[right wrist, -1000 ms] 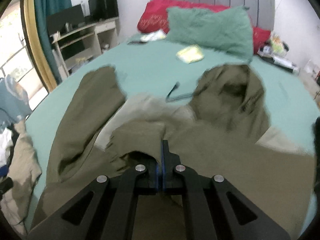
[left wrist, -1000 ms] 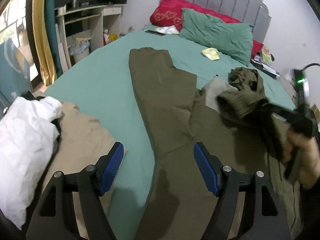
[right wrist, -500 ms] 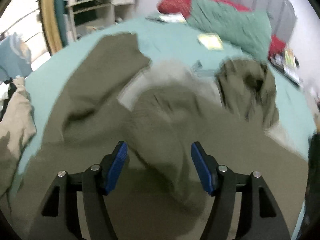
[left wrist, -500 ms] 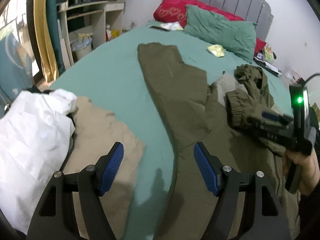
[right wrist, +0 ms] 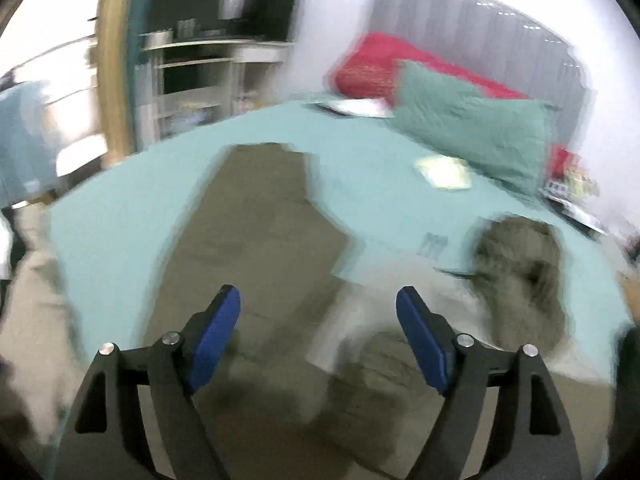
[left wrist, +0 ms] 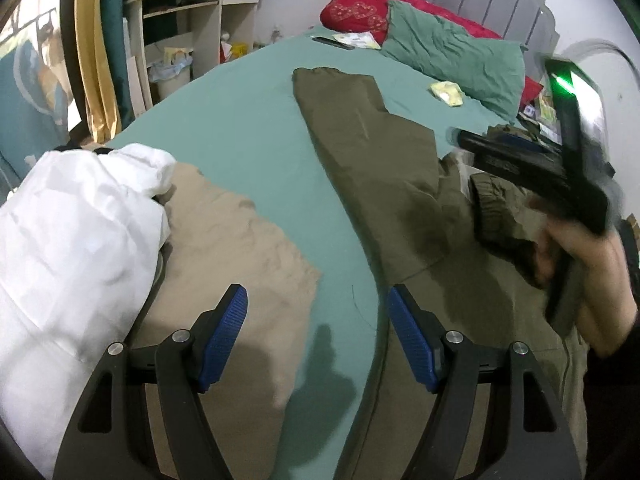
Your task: Fold large clothes
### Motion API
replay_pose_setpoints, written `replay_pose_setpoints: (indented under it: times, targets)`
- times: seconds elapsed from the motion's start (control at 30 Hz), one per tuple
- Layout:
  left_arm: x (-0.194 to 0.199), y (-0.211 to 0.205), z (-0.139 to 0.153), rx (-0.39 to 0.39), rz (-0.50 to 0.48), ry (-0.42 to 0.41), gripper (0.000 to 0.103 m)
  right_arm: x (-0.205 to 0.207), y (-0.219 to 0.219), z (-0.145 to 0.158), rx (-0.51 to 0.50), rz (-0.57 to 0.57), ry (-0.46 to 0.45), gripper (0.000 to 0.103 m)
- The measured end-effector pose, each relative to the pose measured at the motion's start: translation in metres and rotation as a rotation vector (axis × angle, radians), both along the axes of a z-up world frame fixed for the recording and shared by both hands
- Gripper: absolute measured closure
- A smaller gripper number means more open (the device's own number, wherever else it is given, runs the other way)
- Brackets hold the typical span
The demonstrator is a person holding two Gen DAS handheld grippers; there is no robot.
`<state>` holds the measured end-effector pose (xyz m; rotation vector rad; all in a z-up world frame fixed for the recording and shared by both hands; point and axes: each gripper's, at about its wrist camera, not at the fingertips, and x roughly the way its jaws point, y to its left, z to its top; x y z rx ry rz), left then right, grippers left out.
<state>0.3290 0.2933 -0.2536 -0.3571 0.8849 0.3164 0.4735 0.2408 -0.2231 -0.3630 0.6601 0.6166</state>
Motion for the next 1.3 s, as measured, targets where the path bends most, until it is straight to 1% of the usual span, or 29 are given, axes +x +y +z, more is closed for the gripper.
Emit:
replay_pose_setpoints:
  times: [0.03, 0.1, 0.13, 0.17, 0.2, 0.23, 0.27, 0.3, 0.33, 0.37, 0.4, 0.43, 0.5, 0.57, 0.6, 0.67, 0.73, 0.77, 0.8, 0.83, 0.87, 0.9, 0.97, 1.0, 1.03, 1.1, 1.17, 1.27, 1.3]
  targets:
    - [0.000, 0.001, -0.002, -0.003, 0.000, 0.008, 0.027, 0.008, 0.025, -0.009, 0.008, 0.069, 0.069, 0.022]
    - [0.000, 0.005, -0.004, -0.008, 0.004, 0.010, 0.027, 0.022, 0.061, -0.028, 0.003, 0.140, 0.167, 0.023]
    - [0.000, 0.008, -0.004, -0.004, 0.015, 0.018, 0.027, 0.031, 0.084, -0.042, -0.011, 0.160, 0.219, 0.023]
    - [-0.001, 0.011, -0.005, -0.005, 0.022, 0.019, 0.027, 0.037, 0.097, -0.051, -0.011, 0.165, 0.254, 0.023]
    - [-0.001, 0.013, -0.005, -0.007, 0.028, 0.015, 0.027, 0.045, 0.112, -0.064, -0.007, 0.164, 0.308, 0.029]
    - [0.000, 0.014, -0.005, -0.002, 0.032, 0.018, 0.027, 0.049, 0.121, -0.074, -0.009, 0.150, 0.341, 0.039]
    - [0.000, 0.016, -0.005, 0.000, 0.034, 0.020, 0.027, 0.048, 0.132, -0.083, -0.021, 0.125, 0.360, 0.063]
    - [0.001, 0.017, -0.006, 0.001, 0.033, 0.022, 0.027, 0.049, 0.135, -0.086, -0.035, 0.101, 0.325, 0.083]
    - [0.003, 0.017, -0.005, 0.002, 0.035, 0.023, 0.027, 0.048, 0.137, -0.084, -0.039, 0.095, 0.289, 0.096]
    - [0.003, 0.016, -0.005, 0.001, 0.038, 0.023, 0.027, 0.051, 0.133, -0.081, -0.033, 0.083, 0.285, 0.100]
    - [0.003, 0.015, -0.004, -0.002, 0.038, 0.022, 0.027, 0.052, 0.124, -0.074, -0.012, 0.062, 0.266, 0.100]
    - [0.004, 0.013, -0.004, -0.008, 0.034, 0.022, 0.027, 0.052, 0.112, -0.064, -0.004, 0.037, 0.225, 0.100]
    - [0.005, 0.009, -0.003, -0.022, 0.020, 0.019, 0.027, 0.053, 0.072, -0.039, 0.029, -0.010, 0.165, 0.100]
    - [0.005, 0.005, -0.003, -0.032, 0.009, 0.019, 0.027, 0.044, 0.030, -0.013, 0.047, -0.066, 0.097, 0.100]
    - [0.006, 0.002, -0.003, -0.040, 0.004, 0.019, 0.027, 0.039, 0.001, -0.002, 0.053, -0.106, 0.069, 0.100]
    - [0.007, -0.003, -0.004, -0.050, -0.008, 0.018, 0.027, 0.022, -0.044, 0.005, 0.055, -0.162, 0.079, 0.100]
    - [0.009, -0.006, -0.005, -0.052, -0.015, 0.024, 0.027, 0.006, -0.083, -0.005, 0.039, -0.195, 0.137, 0.099]
    - [0.010, -0.009, -0.007, -0.053, -0.022, 0.026, 0.027, -0.002, -0.102, -0.015, 0.017, -0.198, 0.184, 0.097]
    - [0.010, -0.010, -0.009, -0.055, -0.027, 0.031, 0.027, -0.006, -0.117, -0.026, -0.001, -0.196, 0.226, 0.087]
    - [0.010, -0.009, -0.010, -0.059, -0.027, 0.037, 0.027, -0.008, -0.128, -0.032, -0.004, -0.196, 0.239, 0.074]
    - [0.011, -0.008, -0.011, -0.066, -0.025, 0.041, 0.027, -0.017, -0.139, -0.032, -0.018, -0.206, 0.203, 0.045]
    - [0.010, -0.008, -0.012, -0.080, -0.024, 0.041, 0.027, -0.025, -0.146, -0.025, -0.037, -0.210, 0.132, 0.035]
    - [0.009, -0.007, -0.013, -0.080, -0.015, 0.036, 0.027, -0.034, -0.136, -0.003, -0.076, -0.182, -0.045, 0.034]
    - [0.009, -0.006, -0.015, -0.070, -0.010, 0.036, 0.027, -0.035, -0.123, 0.006, -0.097, -0.163, -0.107, 0.034]
    - [0.011, -0.007, -0.015, -0.059, -0.003, 0.042, 0.027, -0.033, -0.108, 0.013, -0.119, -0.134, -0.153, 0.034]
    - [0.014, -0.005, -0.015, -0.036, 0.022, 0.043, 0.027, -0.025, -0.061, 0.020, -0.161, -0.009, -0.198, 0.034]
    - [0.016, -0.004, -0.014, -0.006, 0.040, 0.044, 0.027, -0.009, -0.006, 0.013, -0.190, 0.132, -0.194, 0.034]
    - [0.022, -0.003, -0.016, 0.009, 0.058, 0.055, 0.027, 0.026, 0.065, -0.020, -0.254, 0.220, -0.090, 0.034]
    - [0.024, -0.002, -0.017, 0.010, 0.057, 0.057, 0.027, 0.038, 0.085, -0.031, -0.253, 0.242, -0.042, 0.034]
